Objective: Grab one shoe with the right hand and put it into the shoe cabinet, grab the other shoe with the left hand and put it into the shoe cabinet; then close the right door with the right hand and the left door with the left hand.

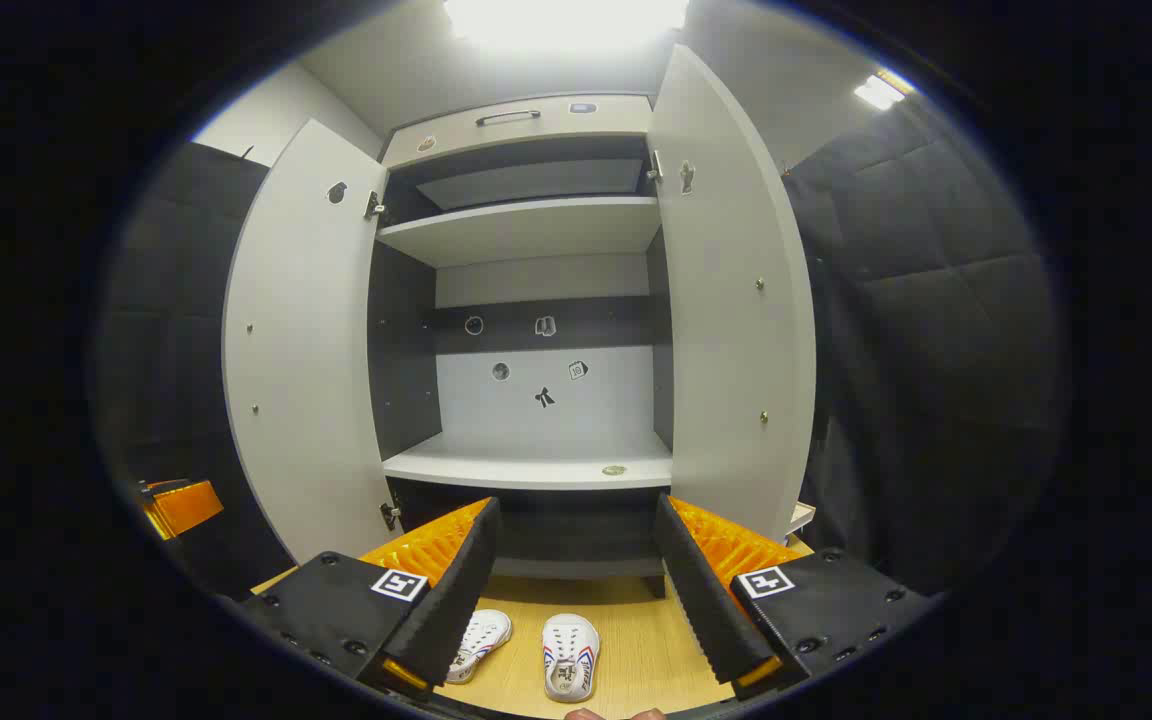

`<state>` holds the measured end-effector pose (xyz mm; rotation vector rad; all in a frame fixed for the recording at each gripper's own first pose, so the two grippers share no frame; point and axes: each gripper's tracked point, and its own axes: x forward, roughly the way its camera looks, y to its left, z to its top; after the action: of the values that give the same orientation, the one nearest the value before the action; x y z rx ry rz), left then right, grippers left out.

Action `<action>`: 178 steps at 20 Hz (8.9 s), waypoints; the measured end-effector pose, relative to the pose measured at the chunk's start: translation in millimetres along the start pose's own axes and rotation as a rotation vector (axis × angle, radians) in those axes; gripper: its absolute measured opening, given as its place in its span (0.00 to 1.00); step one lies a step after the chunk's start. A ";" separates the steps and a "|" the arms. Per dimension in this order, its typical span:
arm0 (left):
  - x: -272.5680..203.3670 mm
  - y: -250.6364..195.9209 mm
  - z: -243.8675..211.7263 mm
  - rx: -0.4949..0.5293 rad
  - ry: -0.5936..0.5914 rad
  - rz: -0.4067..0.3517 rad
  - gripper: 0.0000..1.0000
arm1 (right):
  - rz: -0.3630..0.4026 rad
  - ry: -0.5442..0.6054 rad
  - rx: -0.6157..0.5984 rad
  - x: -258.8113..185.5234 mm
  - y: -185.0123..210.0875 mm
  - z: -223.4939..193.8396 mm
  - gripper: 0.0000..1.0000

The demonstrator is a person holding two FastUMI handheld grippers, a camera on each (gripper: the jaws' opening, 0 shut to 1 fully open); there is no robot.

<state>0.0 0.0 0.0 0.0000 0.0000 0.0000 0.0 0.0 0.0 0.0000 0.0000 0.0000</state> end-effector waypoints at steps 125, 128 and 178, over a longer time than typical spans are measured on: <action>108.9 -90.0 -66.7 0.071 0.177 -0.033 0.94 | 0.098 0.207 0.110 364.3 9.9 40.4 0.01; 112.4 -79.8 -64.4 0.071 0.170 0.014 0.95 | 0.109 0.239 0.129 381.8 18.8 29.3 0.01; 150.8 -46.1 -427.4 0.264 0.891 -0.365 0.64 | -0.540 0.322 0.030 -98.0 -215.5 -89.3 0.97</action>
<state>150.8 -46.1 -427.4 0.2640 0.8914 -0.3652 -98.0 -215.5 -89.3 0.0301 0.3217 -0.5399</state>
